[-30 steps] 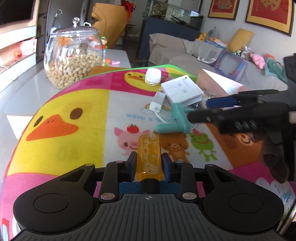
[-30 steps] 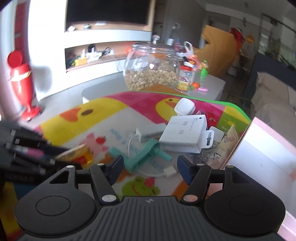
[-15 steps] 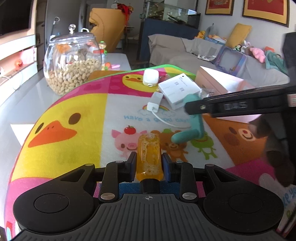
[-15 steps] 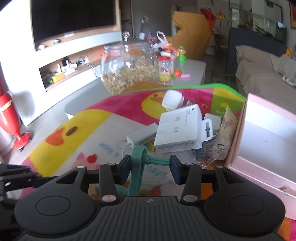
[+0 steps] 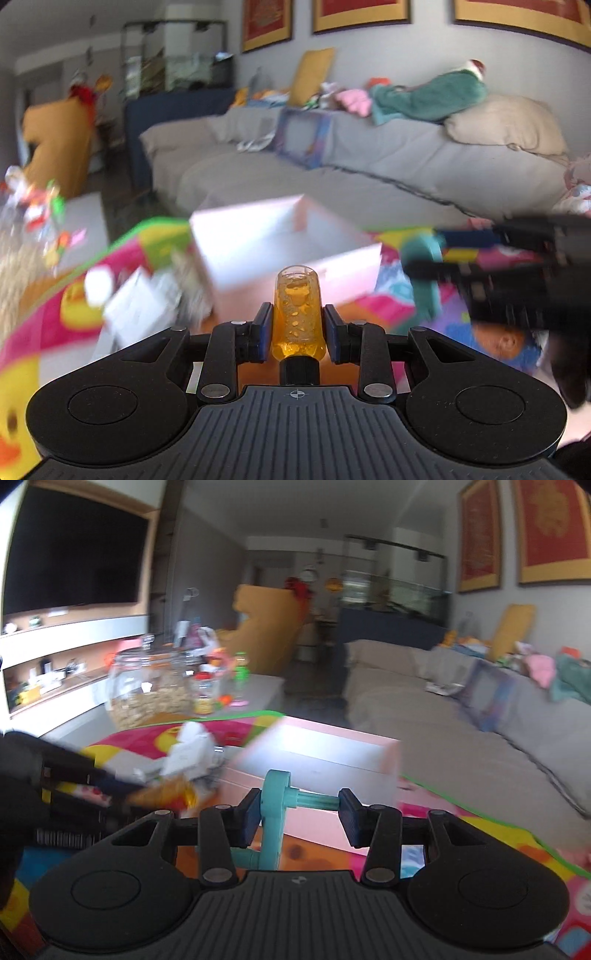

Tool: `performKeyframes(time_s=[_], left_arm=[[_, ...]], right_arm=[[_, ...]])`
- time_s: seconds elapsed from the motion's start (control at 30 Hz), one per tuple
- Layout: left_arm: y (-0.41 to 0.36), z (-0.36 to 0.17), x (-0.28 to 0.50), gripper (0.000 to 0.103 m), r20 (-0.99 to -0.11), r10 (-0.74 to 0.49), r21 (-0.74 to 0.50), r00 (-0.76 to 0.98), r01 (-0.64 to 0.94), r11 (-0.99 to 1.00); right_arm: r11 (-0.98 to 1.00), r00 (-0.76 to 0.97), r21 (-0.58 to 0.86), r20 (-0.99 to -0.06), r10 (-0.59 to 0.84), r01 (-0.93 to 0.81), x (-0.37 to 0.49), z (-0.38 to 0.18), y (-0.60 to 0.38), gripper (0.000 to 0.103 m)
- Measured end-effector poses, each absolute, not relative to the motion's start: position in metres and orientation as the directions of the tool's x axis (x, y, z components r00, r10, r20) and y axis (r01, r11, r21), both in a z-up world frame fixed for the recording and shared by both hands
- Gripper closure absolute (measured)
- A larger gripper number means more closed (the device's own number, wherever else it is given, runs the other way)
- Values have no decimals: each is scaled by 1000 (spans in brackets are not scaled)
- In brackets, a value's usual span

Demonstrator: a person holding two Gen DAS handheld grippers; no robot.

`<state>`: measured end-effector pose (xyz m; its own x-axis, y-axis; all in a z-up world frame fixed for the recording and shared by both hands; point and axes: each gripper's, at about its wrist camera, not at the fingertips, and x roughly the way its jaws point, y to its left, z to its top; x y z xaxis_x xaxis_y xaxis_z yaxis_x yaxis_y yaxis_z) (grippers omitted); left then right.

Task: Organize rigid objects
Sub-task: 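Drop orange bottle in pink box with left tool while right tool drops teal gadget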

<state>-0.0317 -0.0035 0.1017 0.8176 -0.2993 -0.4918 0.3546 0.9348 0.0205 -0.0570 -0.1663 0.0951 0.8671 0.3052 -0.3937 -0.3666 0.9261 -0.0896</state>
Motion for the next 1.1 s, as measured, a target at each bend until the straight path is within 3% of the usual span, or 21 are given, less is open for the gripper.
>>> performKeyframes(time_s=[0.17,0.37,0.6,0.87,0.97,1.1], left_arm=[[-43,141,44,70,-457,-275,51,846,333,941],[-39,134,97,70,-492,-188,18,850,225,974],[-11,115,83,70,-507,-148,39,849,194,980],[62,78,21,70,-533,-187,-171,825,111,979],[93,63,3,70,-570,-129,-167,811,40,985],[125,51,-9,70,-596,-46,-149,802,-53,987]], right_arm=[[943,879,-54,-382,284,-328,-55,88,-191,59],[947,881,-26,-376,288,-320,-47,81,-201,59],[948,878,-8,-380,290,-317,-29,85,-196,59],[939,899,22,-282,335,-343,35,141,-168,59],[933,876,58,-328,354,-355,69,153,-158,42],[934,866,74,-357,351,-349,75,148,-150,40]])
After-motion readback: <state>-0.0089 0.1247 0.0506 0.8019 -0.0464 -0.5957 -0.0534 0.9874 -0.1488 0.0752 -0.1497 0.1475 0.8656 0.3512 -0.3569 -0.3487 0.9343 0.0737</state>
